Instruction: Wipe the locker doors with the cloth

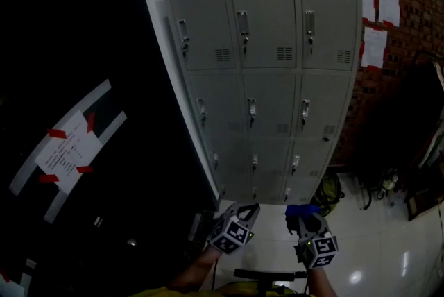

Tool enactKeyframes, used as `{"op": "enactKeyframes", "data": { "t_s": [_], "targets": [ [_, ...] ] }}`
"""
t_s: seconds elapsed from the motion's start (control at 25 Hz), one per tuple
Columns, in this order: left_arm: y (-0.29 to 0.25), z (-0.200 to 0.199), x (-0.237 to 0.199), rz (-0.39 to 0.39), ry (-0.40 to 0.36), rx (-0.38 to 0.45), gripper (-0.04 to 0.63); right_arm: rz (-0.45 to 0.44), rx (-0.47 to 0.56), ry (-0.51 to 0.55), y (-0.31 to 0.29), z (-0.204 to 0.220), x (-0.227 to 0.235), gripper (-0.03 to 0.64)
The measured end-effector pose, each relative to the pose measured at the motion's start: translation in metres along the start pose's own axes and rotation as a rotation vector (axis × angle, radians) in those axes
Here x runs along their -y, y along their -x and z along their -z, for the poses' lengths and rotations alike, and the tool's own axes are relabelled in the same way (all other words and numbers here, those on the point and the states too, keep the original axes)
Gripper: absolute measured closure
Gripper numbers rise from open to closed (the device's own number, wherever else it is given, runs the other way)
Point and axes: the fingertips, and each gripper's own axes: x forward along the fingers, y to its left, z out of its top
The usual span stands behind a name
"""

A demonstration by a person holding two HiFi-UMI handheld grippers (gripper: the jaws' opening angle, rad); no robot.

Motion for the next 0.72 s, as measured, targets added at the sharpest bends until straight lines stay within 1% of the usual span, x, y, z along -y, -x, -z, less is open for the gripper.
{"op": "enactKeyframes", "data": {
  "t_s": [0.08, 0.16, 0.28, 0.48, 0.72],
  "targets": [
    [0.021, 0.004, 0.015, 0.009, -0.004, 0.006, 0.591, 0.011, 0.006, -0.007, 0.020, 0.003, -0.014, 0.551],
    [0.047, 0.013, 0.026, 0.013, 0.010, 0.008, 0.590, 0.003, 0.005, -0.012, 0.040, 0.005, -0.040, 0.551],
    [0.086, 0.027, 0.042, -0.007, 0.013, 0.014, 0.591, -0.010, -0.004, 0.017, 0.069, 0.010, -0.079, 0.551],
    [0.152, 0.057, 0.078, 0.004, 0.030, -0.004, 0.590, 0.013, -0.025, -0.013, 0.124, 0.032, -0.133, 0.551],
    [0.213, 0.085, 0.103, 0.008, 0.058, -0.014, 0.590, 0.029, -0.039, -0.002, 0.171, 0.041, -0.186, 0.551]
  ]
}}
